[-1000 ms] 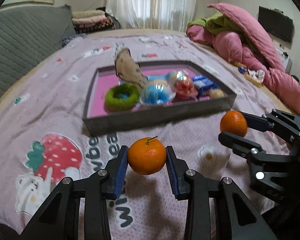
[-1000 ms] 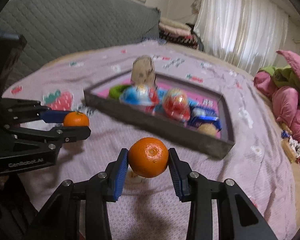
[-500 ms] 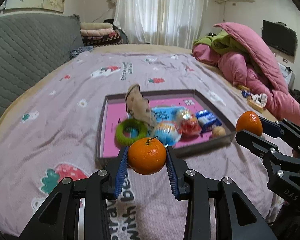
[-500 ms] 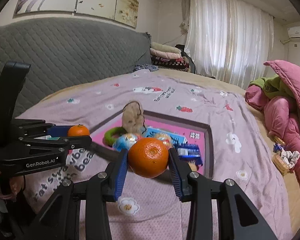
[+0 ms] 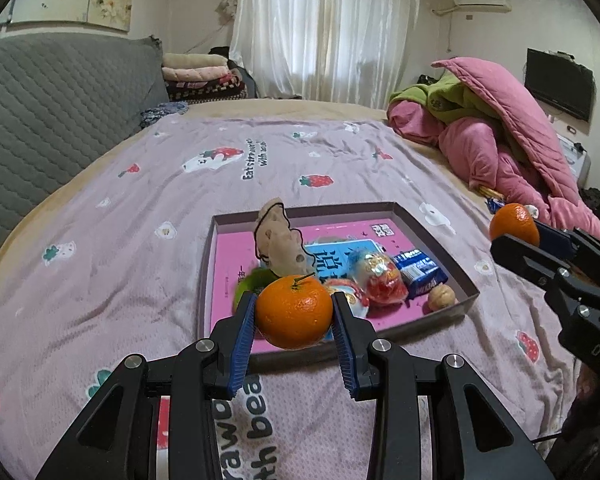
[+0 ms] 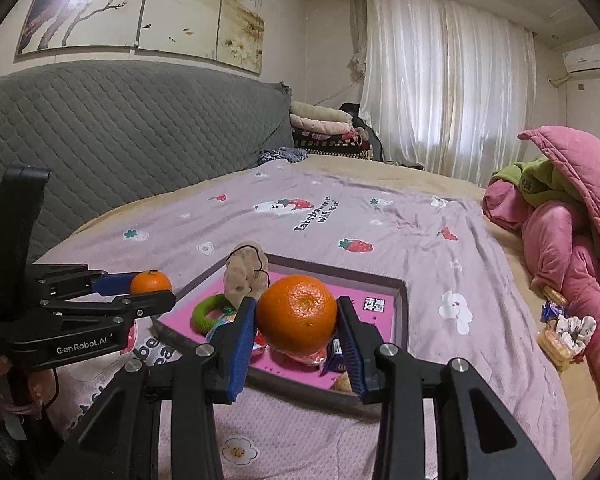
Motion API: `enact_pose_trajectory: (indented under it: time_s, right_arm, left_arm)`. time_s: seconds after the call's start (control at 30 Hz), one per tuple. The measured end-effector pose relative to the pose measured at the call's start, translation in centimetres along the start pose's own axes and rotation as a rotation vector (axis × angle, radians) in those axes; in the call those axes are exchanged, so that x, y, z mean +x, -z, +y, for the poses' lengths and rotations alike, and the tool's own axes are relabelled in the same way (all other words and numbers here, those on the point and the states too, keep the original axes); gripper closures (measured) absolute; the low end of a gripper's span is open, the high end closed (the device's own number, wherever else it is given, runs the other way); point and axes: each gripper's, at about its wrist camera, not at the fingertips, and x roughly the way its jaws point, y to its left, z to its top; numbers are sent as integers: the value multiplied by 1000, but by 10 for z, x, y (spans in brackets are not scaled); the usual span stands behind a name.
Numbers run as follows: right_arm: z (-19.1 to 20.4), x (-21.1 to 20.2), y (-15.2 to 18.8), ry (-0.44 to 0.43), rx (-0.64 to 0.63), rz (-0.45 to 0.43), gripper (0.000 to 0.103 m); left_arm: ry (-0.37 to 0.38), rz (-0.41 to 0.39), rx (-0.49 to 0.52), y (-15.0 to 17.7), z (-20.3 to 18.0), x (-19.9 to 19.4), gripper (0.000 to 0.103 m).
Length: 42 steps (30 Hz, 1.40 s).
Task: Organize objects
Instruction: 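Lift both oranges and carry them over the pink book in the tray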
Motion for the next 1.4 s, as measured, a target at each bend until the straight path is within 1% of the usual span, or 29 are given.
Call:
enact_pose_trajectory:
  time_s: [0.13,0.47,0.6,0.67,0.77,0.97,1.27,1.4]
  right_arm:
    - [-5,4,-8,4,-2,-11,63]
    - [-13,14,-33,17,-17,-45,63]
    - [-15,22,-44,16,-31,-56,63]
    - [-15,26,-45,19,-37,-53,63]
    - [-18,35,-38,12,-29,-35,63]
    - [-21,57,-15,17,-20,47,63]
    - [-17,65,2,29,-43,98,63]
    - [-16,73,13,31,-48,136,63]
  left_arm:
    - [-13,-10,-12,-10,9,3,65]
    - [-59,-50,-21,-46,35,10,65]
    - [-67,-47,-7,-55,40,20,65]
    - [-74,-48,4,-54,41,24,65]
    - [-67,-20,-12,-49,47,36,65]
    - [-61,52,-17,-34,51,59,65]
    - [-48,80,6,-18,44,64,65]
    - [-46,92,7,-13,42,65,65]
